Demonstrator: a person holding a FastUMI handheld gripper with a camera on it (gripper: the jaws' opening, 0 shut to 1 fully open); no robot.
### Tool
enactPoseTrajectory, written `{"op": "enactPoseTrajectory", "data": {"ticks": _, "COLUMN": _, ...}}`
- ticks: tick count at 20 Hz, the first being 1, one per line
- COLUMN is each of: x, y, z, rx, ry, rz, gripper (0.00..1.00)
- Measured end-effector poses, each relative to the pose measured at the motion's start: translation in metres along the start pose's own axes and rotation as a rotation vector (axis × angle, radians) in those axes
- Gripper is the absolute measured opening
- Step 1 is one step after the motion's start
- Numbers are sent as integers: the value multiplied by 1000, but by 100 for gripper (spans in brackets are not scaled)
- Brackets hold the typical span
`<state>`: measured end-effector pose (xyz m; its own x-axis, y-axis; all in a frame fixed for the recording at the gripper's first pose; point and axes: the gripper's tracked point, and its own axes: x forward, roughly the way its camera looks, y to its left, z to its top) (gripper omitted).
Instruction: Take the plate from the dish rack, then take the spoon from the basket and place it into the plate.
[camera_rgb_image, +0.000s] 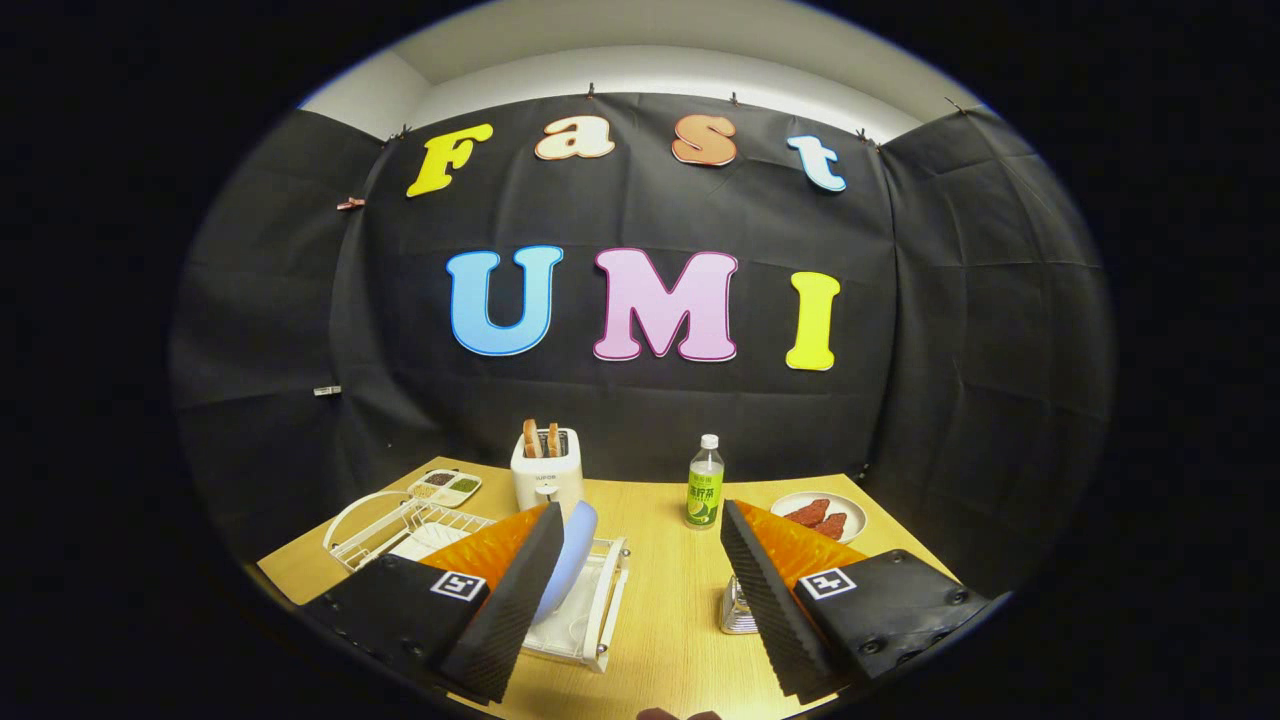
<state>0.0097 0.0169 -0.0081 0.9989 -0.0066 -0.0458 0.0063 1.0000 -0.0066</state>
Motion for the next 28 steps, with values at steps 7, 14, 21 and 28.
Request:
{"op": "enactPoseTrajectory", "data": {"ticks": 7, "x": 15, "y": 8, "z": -15, "rx": -30, "ry": 66, "rz": -1, "gripper": 97}}
{"op": "enactPoseTrajectory", "data": {"ticks": 14, "x": 60, "y": 48, "z": -28, "rx": 13, "ry": 178, "rz": 49, "gripper": 98}}
{"op": "enactPoseTrajectory", "data": {"ticks": 21, "x": 112, "y": 56, "z": -84, "rx": -34, "ry": 422, "rz": -4, "gripper": 98}}
{"op": "enactPoseTrajectory", "data": {"ticks": 28, "x": 136, "y": 60, "z": -135, "rx": 47, "ry": 648, "rz": -53, "gripper": 72}}
